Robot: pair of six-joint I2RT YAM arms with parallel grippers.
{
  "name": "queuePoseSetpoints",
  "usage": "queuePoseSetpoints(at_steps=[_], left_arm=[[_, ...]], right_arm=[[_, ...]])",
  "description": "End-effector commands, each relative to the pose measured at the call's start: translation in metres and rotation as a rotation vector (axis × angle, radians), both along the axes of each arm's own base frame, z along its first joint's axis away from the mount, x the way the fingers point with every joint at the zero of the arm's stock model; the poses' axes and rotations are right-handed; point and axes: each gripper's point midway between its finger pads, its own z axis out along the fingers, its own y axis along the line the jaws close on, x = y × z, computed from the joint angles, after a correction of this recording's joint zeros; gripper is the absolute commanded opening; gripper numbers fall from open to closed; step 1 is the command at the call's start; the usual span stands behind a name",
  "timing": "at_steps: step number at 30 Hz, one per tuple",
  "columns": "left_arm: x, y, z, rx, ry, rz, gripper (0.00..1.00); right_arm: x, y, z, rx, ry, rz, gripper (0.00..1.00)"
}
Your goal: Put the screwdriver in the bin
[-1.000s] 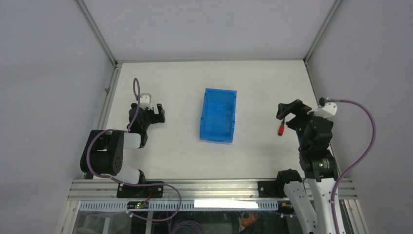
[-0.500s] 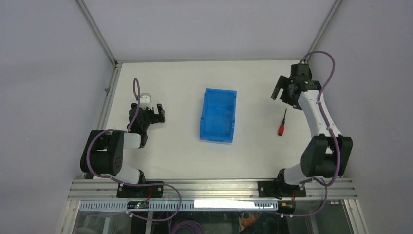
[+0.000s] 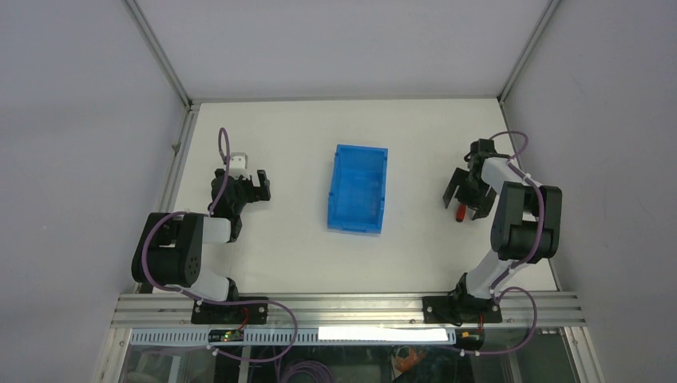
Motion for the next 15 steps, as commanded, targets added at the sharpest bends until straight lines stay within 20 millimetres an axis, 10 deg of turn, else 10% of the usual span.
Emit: queuePoseSetpoints(at_steps=[1,5,10,15], left_arm=[[0.015,0.000,0.023,-0.015,-0.088,-0.007,0.99],[0.015,0.000,0.023,-0.015,-0.088,-0.007,0.99],[0.015,0.001,0.024,-0.015,-0.089,-0.006,0.99],[0.015,0.000,0.024,-0.015,-0.089,-0.007,0.99]], right_arm=[[0.017,-0.005,-0.008,0.010,-0.042,-0.013,0.81],[0.013,-0.004,-0.017,0.019,-0.019,-0.001,0.63],[0.012,-0.002,-0.015,0.026,-0.019,0.012,0.04],[0.018,0.000,0.015,0.016,-0.077,0.022,0.00]])
